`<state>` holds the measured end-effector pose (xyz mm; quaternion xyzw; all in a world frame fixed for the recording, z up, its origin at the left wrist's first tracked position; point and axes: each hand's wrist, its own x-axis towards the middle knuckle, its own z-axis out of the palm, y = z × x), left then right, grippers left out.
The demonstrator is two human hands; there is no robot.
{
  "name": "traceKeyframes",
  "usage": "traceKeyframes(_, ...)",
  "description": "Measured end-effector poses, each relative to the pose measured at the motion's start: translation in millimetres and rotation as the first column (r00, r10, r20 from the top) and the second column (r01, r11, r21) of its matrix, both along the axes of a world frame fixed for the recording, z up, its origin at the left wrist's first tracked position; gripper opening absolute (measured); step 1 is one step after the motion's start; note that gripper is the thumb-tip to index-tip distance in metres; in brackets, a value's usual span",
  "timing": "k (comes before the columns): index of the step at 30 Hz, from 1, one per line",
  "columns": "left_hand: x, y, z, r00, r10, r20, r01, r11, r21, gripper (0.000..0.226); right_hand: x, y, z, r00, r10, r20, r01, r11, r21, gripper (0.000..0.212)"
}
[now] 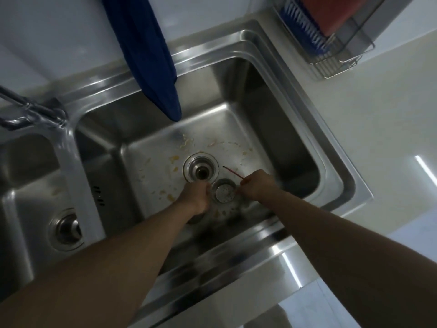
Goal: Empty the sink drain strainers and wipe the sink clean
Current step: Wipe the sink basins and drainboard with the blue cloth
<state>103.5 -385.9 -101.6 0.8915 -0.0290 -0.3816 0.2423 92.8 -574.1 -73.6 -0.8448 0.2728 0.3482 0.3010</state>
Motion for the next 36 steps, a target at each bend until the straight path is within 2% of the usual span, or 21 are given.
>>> traceKeyframes(3,5,-2,14,0.997,-0.042,0.063,0.042,0.999,0.012,0.033,2,-5,15,0.996,-0.046,0.079,0.042,0.998,0.052,0.038)
traceKeyframes(6,19,-15,34,0.984,-0.071,0.162,0.066,0.997,0.038,0.024,6,-15,37,0.963,-0.117,0.243,0.095,0.991,0.099,0.038)
traceKeyframes(9,37,-41,58,0.969,-0.013,0.245,0.017,1.0,-0.015,0.02,15,-29,67,0.898,-0.148,0.413,0.121,0.989,0.09,0.035)
traceKeyframes(11,52,-60,72,0.956,0.012,0.292,0.004,0.999,-0.053,0.023,25,-40,85,0.836,-0.16,0.525,0.155,0.986,0.053,0.058)
traceKeyframes(12,60,-73,80,0.947,0.017,0.321,0.005,0.998,-0.07,0.023,31,-49,95,0.8,-0.192,0.569,0.192,0.98,0.061,0.061)
traceKeyframes(15,83,-113,102,0.922,0.074,0.379,-0.026,0.991,-0.13,0.033,54,-84,119,0.712,-0.281,0.644,0.257,0.957,0.134,0.044)
traceKeyframes(18,102,-150,117,0.901,0.147,0.409,-0.077,0.98,-0.181,0.051,76,-124,138,0.617,-0.275,0.737,0.333,0.94,0.072,0.038)
traceKeyframes(20,113,-173,120,0.884,0.192,0.427,-0.106,0.97,-0.217,0.053,91,-150,145,0.58,-0.278,0.766,0.404,0.914,0.026,0.04)
traceKeyframes(23,126,-205,117,0.829,0.275,0.488,-0.127,0.941,-0.315,0.047,109,-186,149,0.623,-0.258,0.738,0.468,0.879,-0.088,0.038)
traceKeyframes(27,144,-243,105,0.772,0.368,0.518,-0.178,0.908,-0.379,0.054,129,-220,153,0.708,-0.146,0.691,0.416,0.877,-0.241,0.03)
traceKeyframes(29,149,-257,96,0.796,0.337,0.503,-0.197,0.93,-0.311,0.067,138,-228,156,0.718,-0.063,0.693,0.374,0.875,-0.308,0.028)
traceKeyframes(32,150,-270,80,0.796,0.249,0.551,-0.21,0.968,-0.134,0.073,156,-234,157,0.733,0.086,0.675,0.291,0.857,-0.426,0.022)
traceKeyframes(34,148,-270,77,0.765,0.236,0.599,-0.219,0.97,-0.103,0.072,166,-234,158,0.754,0.157,0.637,0.241,0.837,-0.491,0.016)
traceKeyframes(36,150,-272,75,0.748,0.241,0.618,-0.228,0.968,-0.103,0.07,177,-236,154,0.786,0.21,0.581,0.184,0.818,-0.545,0.019)
